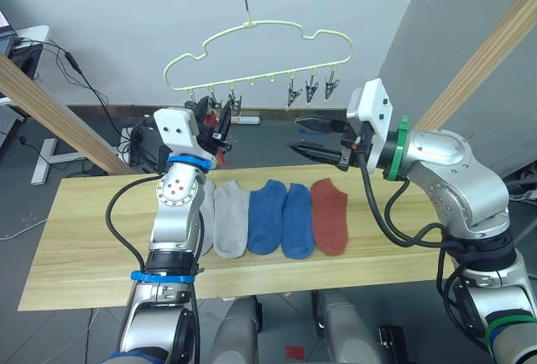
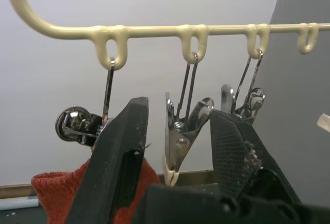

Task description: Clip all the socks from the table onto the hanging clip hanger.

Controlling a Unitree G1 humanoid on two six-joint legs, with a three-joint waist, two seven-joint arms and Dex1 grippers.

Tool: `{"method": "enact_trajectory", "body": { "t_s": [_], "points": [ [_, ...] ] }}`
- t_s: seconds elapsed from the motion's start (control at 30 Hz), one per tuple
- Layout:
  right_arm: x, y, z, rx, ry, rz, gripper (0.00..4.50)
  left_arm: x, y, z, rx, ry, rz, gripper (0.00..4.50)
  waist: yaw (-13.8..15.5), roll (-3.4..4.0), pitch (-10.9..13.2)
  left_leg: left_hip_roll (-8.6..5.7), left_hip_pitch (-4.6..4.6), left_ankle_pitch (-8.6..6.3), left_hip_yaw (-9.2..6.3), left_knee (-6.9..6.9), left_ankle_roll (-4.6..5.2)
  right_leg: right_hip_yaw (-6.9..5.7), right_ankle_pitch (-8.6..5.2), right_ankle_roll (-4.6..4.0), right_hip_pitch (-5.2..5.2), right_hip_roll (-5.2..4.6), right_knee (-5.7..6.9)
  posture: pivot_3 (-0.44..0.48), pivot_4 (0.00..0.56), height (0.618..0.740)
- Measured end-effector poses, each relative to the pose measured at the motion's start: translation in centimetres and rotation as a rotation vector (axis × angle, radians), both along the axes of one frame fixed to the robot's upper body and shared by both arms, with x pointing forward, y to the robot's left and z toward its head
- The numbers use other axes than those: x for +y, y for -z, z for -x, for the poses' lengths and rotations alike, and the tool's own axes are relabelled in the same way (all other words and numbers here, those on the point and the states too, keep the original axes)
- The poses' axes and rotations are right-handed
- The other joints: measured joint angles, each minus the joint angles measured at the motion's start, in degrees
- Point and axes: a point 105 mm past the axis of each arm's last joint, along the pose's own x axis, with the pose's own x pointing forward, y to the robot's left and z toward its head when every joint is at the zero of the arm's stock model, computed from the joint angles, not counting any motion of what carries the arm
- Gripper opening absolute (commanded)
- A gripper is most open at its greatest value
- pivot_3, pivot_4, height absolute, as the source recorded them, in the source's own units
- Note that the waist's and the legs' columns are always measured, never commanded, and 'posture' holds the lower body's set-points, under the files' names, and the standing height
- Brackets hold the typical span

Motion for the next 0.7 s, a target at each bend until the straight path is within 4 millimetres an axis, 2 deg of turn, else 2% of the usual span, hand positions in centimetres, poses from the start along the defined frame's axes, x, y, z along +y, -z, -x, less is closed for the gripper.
{"method": "enact_trajectory", "body": {
  "t_s": [0.27, 0.37, 0.47, 0.57, 0.7],
  "points": [
    [-0.2, 0.2, -0.1, 0.001, 0.005, -0.001, 2.14, 0.2, -0.6, -0.1, -0.015, -0.005, 0.007, 2.15, 0.02, 0.00, 0.00, 0.00, 0.00, 0.00, 0.00, 0.00, 0.00, 0.00, 0.00, 0.00, 0.00, 0.00, 0.01, -0.074, 0.305, 0.740],
    [-0.3, 0.3, -0.1, 0.001, 0.008, 0.001, 2.17, 0.1, -0.8, -0.1, -0.022, -0.002, 0.008, 1.57, 0.02, 0.00, 0.00, 0.00, 0.00, 0.00, 0.00, 0.00, -0.01, 0.00, 0.00, 0.00, 0.00, 0.00, 0.00, -0.075, 0.306, 0.740],
    [-0.3, 0.4, -0.1, 0.004, 0.011, 0.003, 2.17, 0.1, -0.7, -0.2, -0.018, -0.001, 0.010, 0.73, 0.01, 0.00, 0.00, 0.00, 0.00, 0.00, 0.00, 0.00, -0.01, 0.00, 0.00, 0.00, 0.00, 0.00, 0.00, -0.078, 0.306, 0.740],
    [-0.5, 0.7, -0.2, 0.015, 0.017, 0.005, 2.17, 0.1, -0.8, -0.2, -0.018, 0.001, 0.011, 0.17, 0.02, 0.00, 0.00, 0.00, 0.00, 0.00, 0.00, 0.00, 0.00, 0.00, 0.00, 0.00, 0.00, 0.00, 0.00, -0.078, 0.306, 0.740],
    [-0.9, 1.5, -0.3, 0.040, 0.040, 0.015, 2.17, 0.1, -0.8, -0.1, -0.019, 0.002, 0.012, 0.01, -0.03, 0.00, 0.00, 0.00, 0.01, 0.00, 0.01, 0.00, 0.01, 0.01, 0.00, 0.00, 0.01, 0.01, 0.02, -0.075, 0.308, 0.740]
  ]
}}
